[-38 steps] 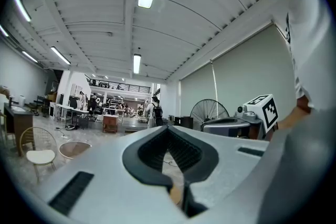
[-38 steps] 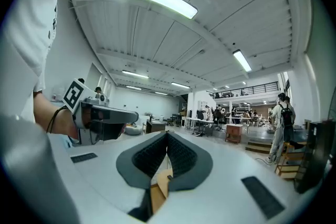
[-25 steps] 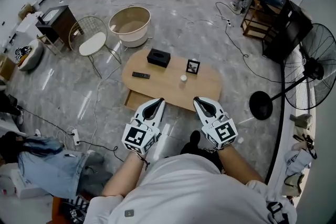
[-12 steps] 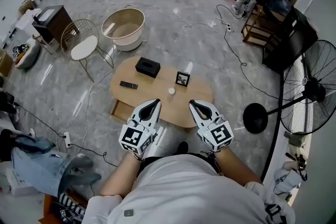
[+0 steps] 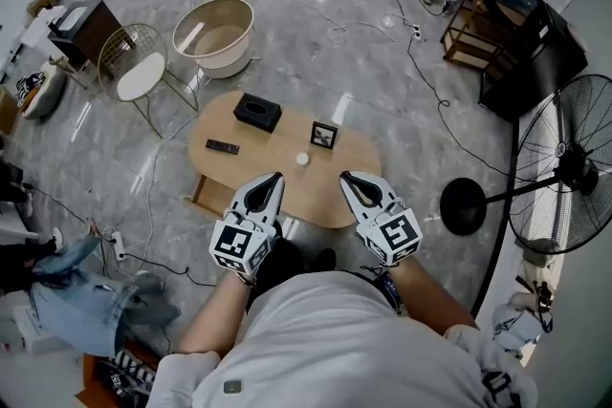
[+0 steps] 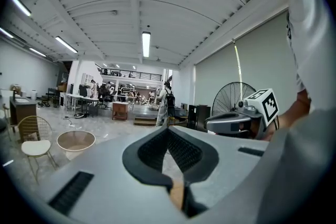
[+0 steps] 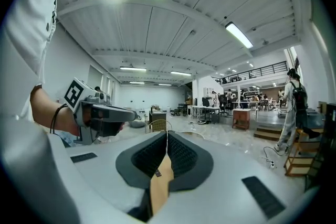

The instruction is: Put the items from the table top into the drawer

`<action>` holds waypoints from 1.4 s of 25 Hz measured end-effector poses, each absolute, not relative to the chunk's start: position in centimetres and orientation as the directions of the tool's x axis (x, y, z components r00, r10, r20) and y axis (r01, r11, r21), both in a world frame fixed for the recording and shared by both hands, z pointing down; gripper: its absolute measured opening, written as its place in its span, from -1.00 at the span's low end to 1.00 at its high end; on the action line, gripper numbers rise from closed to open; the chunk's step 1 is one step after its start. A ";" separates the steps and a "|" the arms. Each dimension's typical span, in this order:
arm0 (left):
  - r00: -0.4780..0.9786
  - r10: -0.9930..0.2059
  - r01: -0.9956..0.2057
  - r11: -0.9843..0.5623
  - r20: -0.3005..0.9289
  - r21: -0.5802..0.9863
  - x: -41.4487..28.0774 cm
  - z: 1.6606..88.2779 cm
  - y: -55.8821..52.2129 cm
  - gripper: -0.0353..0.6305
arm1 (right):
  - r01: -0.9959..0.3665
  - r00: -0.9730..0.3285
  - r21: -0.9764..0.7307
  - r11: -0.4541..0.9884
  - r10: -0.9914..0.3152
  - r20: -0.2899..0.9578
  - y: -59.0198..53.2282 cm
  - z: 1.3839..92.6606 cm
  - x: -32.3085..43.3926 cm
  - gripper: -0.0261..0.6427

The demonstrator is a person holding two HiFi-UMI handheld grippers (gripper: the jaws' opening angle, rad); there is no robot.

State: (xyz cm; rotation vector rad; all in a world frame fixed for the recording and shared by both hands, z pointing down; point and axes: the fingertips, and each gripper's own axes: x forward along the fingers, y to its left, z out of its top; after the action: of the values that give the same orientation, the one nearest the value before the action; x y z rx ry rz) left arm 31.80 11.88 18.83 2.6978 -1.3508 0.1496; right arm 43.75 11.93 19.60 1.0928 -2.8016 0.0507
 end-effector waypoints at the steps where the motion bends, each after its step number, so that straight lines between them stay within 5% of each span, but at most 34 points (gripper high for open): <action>1: 0.598 -0.788 -0.801 -0.596 0.146 0.066 31.7 19.1 11.3 -0.87 | -0.677 -0.727 0.014 0.736 -0.671 0.142 11.5 19.9 43.6 -0.84; 17: 0.625 -0.737 -0.776 -0.623 0.258 0.099 26.4 27.3 1.2 -0.87 | -0.702 -0.697 -0.070 0.709 -0.663 0.274 1.5 29.1 38.6 -0.81; 35: 0.648 -0.631 -0.749 -0.631 0.426 0.204 21.3 49.4 -8.8 -0.87 | -0.756 -0.583 -0.102 0.647 -0.594 0.554 -8.6 56.2 34.1 -0.26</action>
State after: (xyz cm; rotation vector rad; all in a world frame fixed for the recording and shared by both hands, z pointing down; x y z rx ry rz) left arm 21.34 -8.80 49.36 2.5058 -1.0939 0.4487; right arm 34.05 -8.64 56.20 1.0547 -2.3882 0.4538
